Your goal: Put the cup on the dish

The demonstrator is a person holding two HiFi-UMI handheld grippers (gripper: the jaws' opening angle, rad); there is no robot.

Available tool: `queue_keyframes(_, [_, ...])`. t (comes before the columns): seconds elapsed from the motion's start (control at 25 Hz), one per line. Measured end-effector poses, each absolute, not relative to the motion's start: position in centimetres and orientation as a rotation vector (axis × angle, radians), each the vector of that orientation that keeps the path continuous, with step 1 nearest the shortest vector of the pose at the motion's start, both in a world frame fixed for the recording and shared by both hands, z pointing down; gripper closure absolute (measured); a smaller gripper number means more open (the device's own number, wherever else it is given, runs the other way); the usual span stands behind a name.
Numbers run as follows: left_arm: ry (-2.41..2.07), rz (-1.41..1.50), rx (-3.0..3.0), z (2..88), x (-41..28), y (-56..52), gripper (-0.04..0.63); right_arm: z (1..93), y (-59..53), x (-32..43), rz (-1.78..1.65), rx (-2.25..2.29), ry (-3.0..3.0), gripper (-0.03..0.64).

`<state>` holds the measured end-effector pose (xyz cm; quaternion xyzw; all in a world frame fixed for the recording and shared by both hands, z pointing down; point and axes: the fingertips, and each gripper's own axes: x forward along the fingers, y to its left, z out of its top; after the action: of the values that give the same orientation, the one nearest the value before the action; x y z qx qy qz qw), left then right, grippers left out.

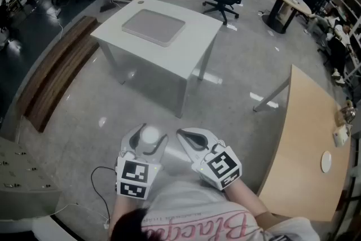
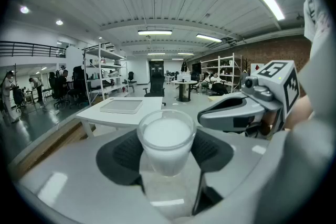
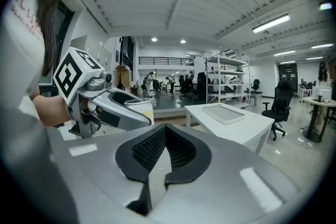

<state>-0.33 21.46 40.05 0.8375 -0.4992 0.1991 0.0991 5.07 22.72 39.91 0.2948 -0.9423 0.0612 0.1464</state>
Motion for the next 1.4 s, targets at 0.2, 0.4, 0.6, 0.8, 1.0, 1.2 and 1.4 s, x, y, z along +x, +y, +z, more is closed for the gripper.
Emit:
queue_keyframes(0.2, [-1.474,0.598,2.471,40.3,0.2,21.4,0.331,40.3,22.2,5.8,0.186,0.847,-2.702,0.615])
queue_keyframes(0.4, [-1.462,0.586,2.471,40.3,-0.1,20.8,0.331,40.2,21.7,5.4,0.197,0.854,-2.715,0.615])
queue_keyframes(0.6, [-1.459,0.581,2.480,40.4,-0.7,18.9,0.331,40.6,20.2,4.7,0.197,0.856,-2.707,0.616])
queue_keyframes(0.8, [-1.451,0.563,2.491,40.3,-1.6,15.3,0.331,41.2,16.8,4.3,0.215,0.885,-2.678,0.615])
queue_keyframes(1.0, [-1.438,0.539,2.511,39.9,-2.9,11.2,0.331,41.1,13.1,3.3,0.212,0.916,-2.664,0.615])
queue_keyframes(1.2, [-1.404,0.527,2.534,39.6,-4.2,7.1,0.331,41.1,9.0,2.3,0.219,0.968,-2.630,0.615])
queue_keyframes(1.4, [-1.370,0.534,2.553,39.8,-5.6,4.0,0.331,41.8,5.4,1.5,0.208,1.015,-2.579,0.615])
